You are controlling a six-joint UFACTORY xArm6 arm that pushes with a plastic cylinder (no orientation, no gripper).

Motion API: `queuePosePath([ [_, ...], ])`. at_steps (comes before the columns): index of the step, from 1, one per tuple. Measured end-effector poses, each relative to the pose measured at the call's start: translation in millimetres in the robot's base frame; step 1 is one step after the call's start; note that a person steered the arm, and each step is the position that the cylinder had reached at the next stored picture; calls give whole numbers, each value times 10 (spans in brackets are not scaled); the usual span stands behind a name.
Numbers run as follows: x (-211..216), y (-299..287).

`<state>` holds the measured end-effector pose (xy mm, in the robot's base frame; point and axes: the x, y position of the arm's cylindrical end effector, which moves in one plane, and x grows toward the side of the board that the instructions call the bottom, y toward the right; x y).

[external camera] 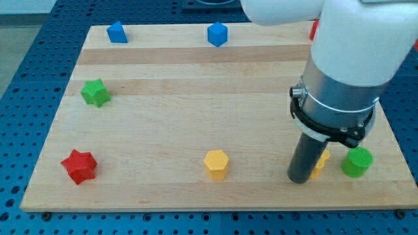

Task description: Slide the yellow heart right a bit

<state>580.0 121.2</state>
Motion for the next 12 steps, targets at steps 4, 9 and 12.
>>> queuePosePath([
  [4,-19,-106],
  [9,-187,186],
  [12,-686,160],
])
